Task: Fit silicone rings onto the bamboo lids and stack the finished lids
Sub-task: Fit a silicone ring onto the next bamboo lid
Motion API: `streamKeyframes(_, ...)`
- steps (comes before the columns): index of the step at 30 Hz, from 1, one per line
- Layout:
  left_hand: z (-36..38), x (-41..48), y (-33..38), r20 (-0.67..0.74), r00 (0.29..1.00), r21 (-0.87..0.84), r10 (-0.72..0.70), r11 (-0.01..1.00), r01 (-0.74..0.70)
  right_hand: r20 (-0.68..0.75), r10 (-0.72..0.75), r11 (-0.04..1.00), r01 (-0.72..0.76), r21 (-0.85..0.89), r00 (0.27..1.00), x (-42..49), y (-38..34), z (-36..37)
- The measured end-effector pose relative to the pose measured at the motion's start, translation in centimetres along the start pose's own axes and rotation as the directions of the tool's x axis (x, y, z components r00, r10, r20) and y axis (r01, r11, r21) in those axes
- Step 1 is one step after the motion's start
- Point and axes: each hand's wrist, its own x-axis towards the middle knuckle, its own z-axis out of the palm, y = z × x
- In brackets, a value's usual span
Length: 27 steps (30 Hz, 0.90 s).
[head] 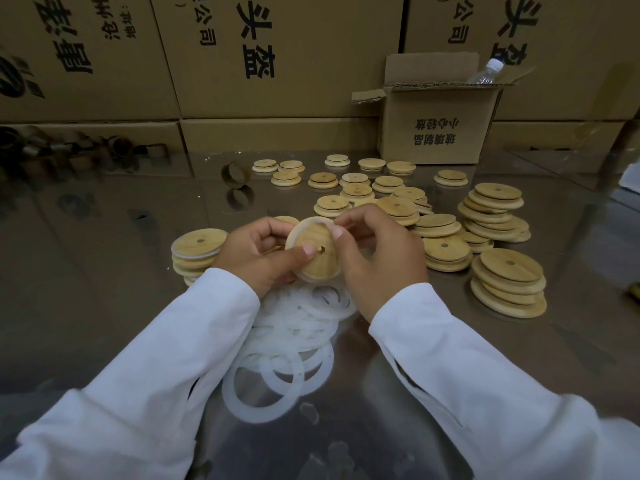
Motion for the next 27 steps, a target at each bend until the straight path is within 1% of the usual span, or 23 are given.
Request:
streamKeyframes(3, 0.04, -0.14, 0.10, 0.020, 1.000, -0.001, 0.008, 1.000, -0.008, -0.004, -0.087, 0.994, 0.086, -0.074, 0.996, -0.12, -0.25, -0.31)
streamKeyframes(6, 0.07, -0.15, 0.06, 0.017, 1.000, 0.000, 0.008, 1.000, -0.008, 0.005, -0.104, 0.988, 0.103, -0.110, 0.995, -0.22, -0.37, -0.33)
streamKeyframes(8, 0.01, -0.13, 0.07, 0.006, 1.000, 0.026, 0.019, 0.999, -0.019, 0.001, -0.052, 0.994, 0.052, -0.099, 0.999, -0.25, -0.38, -0.16)
streamKeyframes(12, -0.14, 0.04, -0.08, 0.007, 0.998, 0.095, 0.065, 0.993, -0.065, -0.032, 0.123, 0.992, -0.124, -0.008, 0.992, 0.08, 0.05, 0.11)
streamKeyframes(16, -0.26, 0.28, -0.33, -0.001, 0.996, 0.103, 0.086, 0.991, -0.086, -0.023, 0.169, 0.984, -0.167, 0.056, 0.985, 0.26, 0.30, 0.16)
streamKeyframes(20, -0.24, 0.36, -0.51, -0.043, 0.997, 0.038, 0.065, 0.997, -0.064, 0.020, 0.140, 0.982, -0.141, 0.124, 0.990, 0.29, 0.24, 0.20)
streamKeyframes(23, -0.29, 0.43, -0.50, -0.056, 0.998, -0.019, 0.025, 0.999, -0.026, 0.035, 0.097, 0.993, -0.099, 0.065, 0.995, 0.11, 0.13, 0.16)
streamKeyframes(27, -0.44, 0.48, -0.50, -0.016, 1.000, -0.038, 0.008, 0.999, -0.009, 0.008, 0.076, 0.997, -0.076, -0.012, 0.997, 0.12, 0.09, 0.07)
